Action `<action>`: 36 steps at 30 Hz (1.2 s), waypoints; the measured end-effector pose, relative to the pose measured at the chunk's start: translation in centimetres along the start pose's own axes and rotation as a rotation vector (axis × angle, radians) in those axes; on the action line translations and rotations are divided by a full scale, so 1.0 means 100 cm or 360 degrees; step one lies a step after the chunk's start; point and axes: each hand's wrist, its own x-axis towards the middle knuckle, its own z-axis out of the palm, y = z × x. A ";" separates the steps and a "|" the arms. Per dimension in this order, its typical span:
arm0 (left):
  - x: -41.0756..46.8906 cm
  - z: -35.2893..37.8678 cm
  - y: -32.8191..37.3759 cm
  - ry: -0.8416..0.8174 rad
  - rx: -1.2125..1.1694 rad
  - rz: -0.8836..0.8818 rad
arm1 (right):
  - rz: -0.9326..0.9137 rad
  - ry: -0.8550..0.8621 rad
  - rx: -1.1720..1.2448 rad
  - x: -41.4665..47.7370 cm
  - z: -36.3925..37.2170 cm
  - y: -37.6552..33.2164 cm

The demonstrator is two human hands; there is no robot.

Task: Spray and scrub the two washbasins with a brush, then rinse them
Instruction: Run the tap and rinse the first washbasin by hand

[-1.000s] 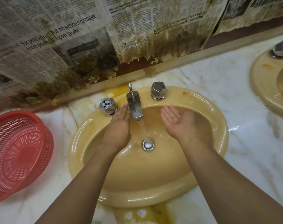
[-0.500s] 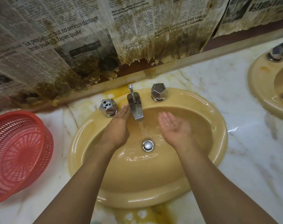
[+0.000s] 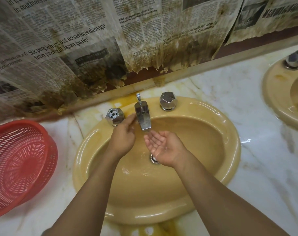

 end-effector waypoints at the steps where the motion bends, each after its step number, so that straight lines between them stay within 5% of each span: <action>1: 0.000 -0.001 0.003 0.0050 -0.0258 -0.0114 | -0.0011 0.0016 -0.0005 -0.006 0.000 -0.003; 3: 0.003 -0.002 0.006 0.0078 -0.0687 -0.0244 | -0.0069 0.0023 0.0013 -0.021 0.000 -0.012; 9: 0.024 0.013 0.025 0.0065 -0.1034 -0.0353 | -0.0289 -0.0304 -0.0270 -0.074 0.039 -0.027; 17: 0.062 0.014 0.049 0.0067 -0.1017 -0.0442 | -0.0804 0.0126 -0.0378 -0.067 0.041 -0.015; 24: 0.043 0.026 0.042 0.0103 -0.1316 -0.0449 | -0.0123 0.0050 -0.0117 -0.018 0.024 0.004; 27: 0.031 0.023 0.029 0.0078 -0.1219 -0.0391 | -0.0049 0.0117 -0.0097 -0.006 0.018 0.005; 31: 0.045 0.015 0.019 0.0014 -0.0760 -0.0277 | -0.0336 0.0126 -0.0203 -0.029 0.013 -0.009; 34: 0.057 0.011 0.030 -0.0067 -0.0307 -0.0090 | -0.0663 -0.0012 -0.0546 -0.060 0.035 -0.021; 36: 0.063 0.007 0.034 -0.0162 -0.0346 -0.0125 | -0.0806 -0.0063 -0.0887 -0.076 0.058 -0.021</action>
